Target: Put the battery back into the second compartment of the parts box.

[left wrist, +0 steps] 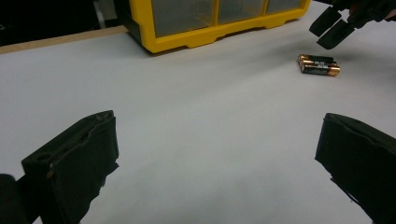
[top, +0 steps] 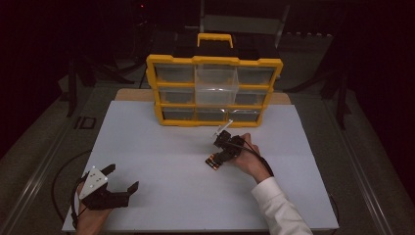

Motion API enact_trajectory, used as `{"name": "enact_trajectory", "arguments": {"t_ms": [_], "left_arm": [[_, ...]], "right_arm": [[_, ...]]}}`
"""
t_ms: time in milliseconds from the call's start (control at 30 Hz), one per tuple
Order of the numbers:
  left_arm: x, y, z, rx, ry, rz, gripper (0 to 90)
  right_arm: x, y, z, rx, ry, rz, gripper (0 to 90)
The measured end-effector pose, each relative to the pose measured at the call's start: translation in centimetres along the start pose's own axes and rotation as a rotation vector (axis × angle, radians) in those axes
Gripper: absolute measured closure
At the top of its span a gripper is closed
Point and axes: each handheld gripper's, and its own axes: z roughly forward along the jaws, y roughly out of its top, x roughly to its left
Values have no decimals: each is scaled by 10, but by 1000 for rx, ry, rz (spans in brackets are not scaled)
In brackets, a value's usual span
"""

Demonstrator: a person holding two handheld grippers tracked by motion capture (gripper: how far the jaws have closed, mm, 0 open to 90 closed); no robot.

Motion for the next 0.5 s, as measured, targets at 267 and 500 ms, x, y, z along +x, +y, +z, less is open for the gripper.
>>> {"name": "enact_trajectory", "arguments": {"t_ms": [267, 500], "left_arm": [[0, 0, 0, 0, -2, -3, 1], [2, -1, -1, -4, -2, -13, 1]], "right_arm": [[-3, 6, 6, 81, 51, -30, 676], [-2, 8, 11, 116, 85, -47, 729]]}}
